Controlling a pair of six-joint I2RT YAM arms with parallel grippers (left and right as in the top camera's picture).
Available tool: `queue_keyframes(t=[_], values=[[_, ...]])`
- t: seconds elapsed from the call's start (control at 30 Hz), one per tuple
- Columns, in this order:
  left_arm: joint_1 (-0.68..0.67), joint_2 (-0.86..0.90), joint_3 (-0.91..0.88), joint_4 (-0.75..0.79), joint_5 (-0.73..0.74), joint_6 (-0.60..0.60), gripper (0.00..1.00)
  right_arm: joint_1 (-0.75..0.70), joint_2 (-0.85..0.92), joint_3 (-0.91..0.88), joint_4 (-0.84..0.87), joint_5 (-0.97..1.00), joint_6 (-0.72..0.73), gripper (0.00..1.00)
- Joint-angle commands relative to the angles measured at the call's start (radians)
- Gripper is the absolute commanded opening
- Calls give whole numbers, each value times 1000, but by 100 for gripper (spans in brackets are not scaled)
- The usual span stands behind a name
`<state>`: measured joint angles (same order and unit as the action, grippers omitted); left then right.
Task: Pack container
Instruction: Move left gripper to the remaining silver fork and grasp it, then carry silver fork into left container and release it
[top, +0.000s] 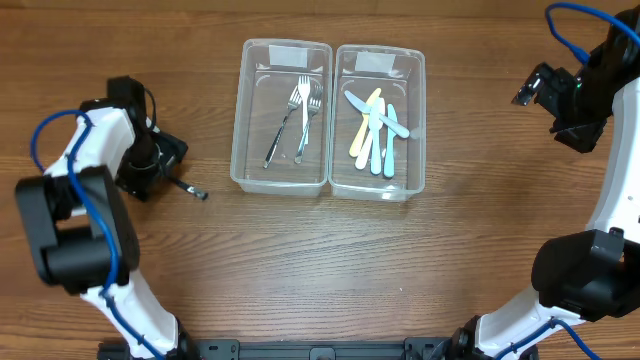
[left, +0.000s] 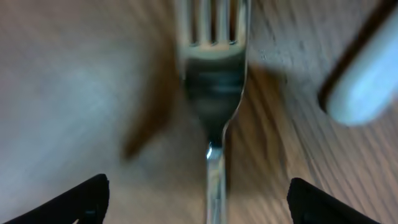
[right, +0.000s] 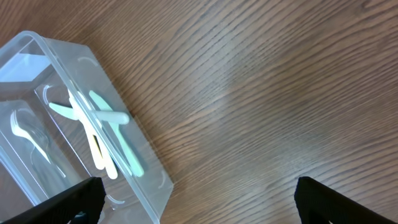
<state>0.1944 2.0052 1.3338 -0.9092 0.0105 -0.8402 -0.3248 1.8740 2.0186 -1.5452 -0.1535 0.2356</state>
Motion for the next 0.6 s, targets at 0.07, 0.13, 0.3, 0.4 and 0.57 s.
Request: queue_keyframes(t=[0.07,0.13,0.3,0.4,0.57], values=[[2,75,-5,21,67,89,84,6,-9,3,-11,-6,5,100],[2,75,-5,21,45,93,79,6,-9,3,-14,-6,5,100],[2,75,-5,19,2,93,40,6,-9,3,-17,-6,5,100],[2,75,-5,17,-5,93,9,6,-9,3,-16,-6,5,100],[2,74,-1,16,-19,137,4,6,-9,3,-16,-6,5,100]])
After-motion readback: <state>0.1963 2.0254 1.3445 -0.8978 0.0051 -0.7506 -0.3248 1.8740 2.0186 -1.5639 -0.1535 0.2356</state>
